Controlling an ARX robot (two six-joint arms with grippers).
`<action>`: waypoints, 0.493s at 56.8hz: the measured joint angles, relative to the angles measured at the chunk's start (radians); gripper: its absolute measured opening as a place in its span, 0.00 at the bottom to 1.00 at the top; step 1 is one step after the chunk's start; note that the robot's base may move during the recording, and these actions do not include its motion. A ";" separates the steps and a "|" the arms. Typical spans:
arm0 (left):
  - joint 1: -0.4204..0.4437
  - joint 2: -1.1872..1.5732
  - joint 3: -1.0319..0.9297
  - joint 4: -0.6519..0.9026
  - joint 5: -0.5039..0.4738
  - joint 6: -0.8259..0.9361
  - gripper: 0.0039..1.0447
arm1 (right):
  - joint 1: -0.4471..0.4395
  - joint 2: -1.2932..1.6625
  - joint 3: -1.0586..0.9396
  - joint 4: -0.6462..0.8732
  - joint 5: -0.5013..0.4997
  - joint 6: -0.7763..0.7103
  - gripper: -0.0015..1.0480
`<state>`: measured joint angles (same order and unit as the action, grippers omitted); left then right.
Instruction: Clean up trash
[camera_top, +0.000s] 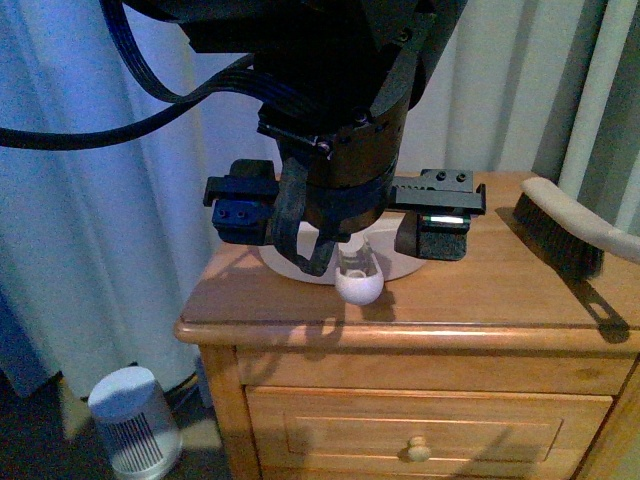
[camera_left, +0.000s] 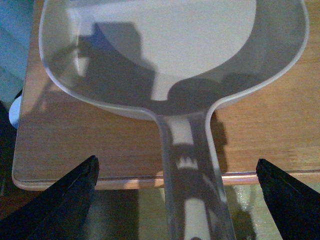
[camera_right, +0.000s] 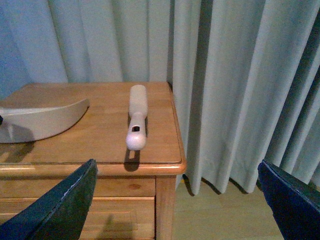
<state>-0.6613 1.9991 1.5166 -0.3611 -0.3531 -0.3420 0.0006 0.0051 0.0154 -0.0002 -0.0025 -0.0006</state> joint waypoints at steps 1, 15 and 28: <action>0.000 0.001 0.000 0.001 0.000 0.000 0.93 | 0.000 0.000 0.000 0.000 0.000 0.000 0.93; 0.000 0.023 0.000 0.015 0.000 0.004 0.90 | 0.000 0.000 0.000 0.000 0.000 0.000 0.93; 0.000 0.032 -0.002 0.018 0.002 0.005 0.45 | 0.000 0.000 0.000 0.000 0.000 0.000 0.93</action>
<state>-0.6613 2.0312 1.5143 -0.3435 -0.3515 -0.3374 0.0006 0.0051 0.0154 -0.0002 -0.0025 -0.0006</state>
